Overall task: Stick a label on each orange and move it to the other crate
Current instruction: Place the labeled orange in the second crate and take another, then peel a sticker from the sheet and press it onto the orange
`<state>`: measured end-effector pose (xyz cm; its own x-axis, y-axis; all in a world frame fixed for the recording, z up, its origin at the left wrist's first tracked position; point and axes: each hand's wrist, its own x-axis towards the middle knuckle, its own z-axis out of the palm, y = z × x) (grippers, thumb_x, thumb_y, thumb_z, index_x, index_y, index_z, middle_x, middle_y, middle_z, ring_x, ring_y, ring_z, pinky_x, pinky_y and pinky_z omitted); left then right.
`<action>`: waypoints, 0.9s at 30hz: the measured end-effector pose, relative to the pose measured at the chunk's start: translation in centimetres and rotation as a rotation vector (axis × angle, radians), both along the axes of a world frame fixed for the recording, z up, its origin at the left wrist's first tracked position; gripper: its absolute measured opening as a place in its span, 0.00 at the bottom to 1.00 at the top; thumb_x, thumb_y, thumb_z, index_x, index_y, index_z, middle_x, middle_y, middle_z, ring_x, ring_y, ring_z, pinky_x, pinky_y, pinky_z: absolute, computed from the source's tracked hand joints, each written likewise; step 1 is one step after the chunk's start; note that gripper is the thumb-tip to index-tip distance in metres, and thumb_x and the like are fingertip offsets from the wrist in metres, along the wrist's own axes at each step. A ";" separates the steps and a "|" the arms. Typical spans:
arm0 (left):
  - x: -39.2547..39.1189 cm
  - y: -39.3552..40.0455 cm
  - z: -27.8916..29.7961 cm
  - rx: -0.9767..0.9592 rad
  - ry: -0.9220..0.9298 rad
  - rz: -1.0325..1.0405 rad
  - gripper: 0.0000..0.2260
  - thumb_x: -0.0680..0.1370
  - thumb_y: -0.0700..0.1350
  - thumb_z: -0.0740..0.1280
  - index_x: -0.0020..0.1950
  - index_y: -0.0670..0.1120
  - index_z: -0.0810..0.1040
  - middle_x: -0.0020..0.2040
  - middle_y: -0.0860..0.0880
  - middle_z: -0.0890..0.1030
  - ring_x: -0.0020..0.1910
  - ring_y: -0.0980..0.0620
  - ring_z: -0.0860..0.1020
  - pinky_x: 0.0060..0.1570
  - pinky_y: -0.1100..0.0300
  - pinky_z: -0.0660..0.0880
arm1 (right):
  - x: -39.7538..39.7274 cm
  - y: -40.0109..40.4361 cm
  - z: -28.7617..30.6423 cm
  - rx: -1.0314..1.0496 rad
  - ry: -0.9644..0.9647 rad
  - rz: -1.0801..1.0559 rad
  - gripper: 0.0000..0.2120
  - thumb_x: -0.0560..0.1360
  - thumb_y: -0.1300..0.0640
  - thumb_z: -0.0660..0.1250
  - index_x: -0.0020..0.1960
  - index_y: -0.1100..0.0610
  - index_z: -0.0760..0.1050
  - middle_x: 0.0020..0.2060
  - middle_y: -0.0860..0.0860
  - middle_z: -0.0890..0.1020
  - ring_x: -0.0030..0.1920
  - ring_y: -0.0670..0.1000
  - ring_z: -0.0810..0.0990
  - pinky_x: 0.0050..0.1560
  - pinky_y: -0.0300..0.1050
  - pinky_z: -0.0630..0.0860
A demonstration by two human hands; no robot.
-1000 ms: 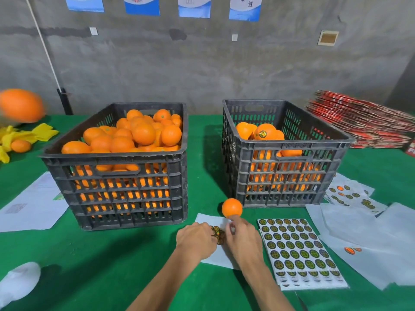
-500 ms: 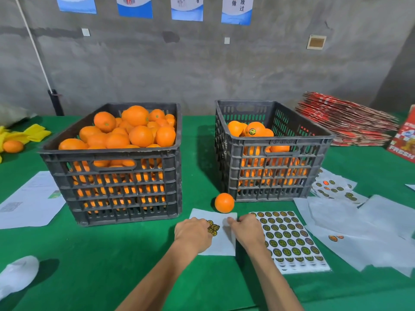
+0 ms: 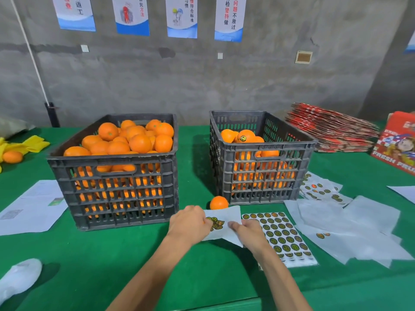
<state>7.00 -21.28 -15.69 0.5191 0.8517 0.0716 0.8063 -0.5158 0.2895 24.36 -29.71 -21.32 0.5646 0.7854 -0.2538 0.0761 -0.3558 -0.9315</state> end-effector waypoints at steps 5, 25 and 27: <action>3.2 -1.6 2.0 0.084 -0.064 -0.056 0.13 0.77 0.53 0.63 0.42 0.46 0.81 0.41 0.49 0.80 0.38 0.44 0.77 0.42 0.56 0.73 | 2.8 -2.9 1.8 0.062 -0.105 -0.145 0.21 0.79 0.50 0.70 0.32 0.55 0.65 0.25 0.48 0.67 0.26 0.51 0.66 0.33 0.43 0.65; 18.6 -8.0 -1.4 -0.031 -0.052 -0.365 0.14 0.80 0.51 0.64 0.41 0.44 0.81 0.27 0.52 0.71 0.26 0.50 0.70 0.36 0.58 0.78 | 18.1 -14.5 0.9 0.111 -0.093 -0.671 0.12 0.83 0.55 0.63 0.44 0.60 0.74 0.30 0.55 0.76 0.32 0.54 0.74 0.36 0.47 0.69; 19.0 -8.2 -1.9 -0.035 -0.047 -0.374 0.14 0.81 0.51 0.63 0.40 0.45 0.80 0.27 0.53 0.71 0.25 0.52 0.69 0.40 0.56 0.81 | 18.5 -14.9 0.7 0.104 -0.091 -0.662 0.11 0.83 0.52 0.64 0.49 0.58 0.76 0.31 0.56 0.80 0.31 0.53 0.77 0.35 0.48 0.71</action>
<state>25.99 -29.46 -17.54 0.7917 0.6061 0.0765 0.5496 -0.7613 0.3442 42.90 -44.56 -20.64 0.9506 0.2845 -0.1242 -0.0473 -0.2627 -0.9637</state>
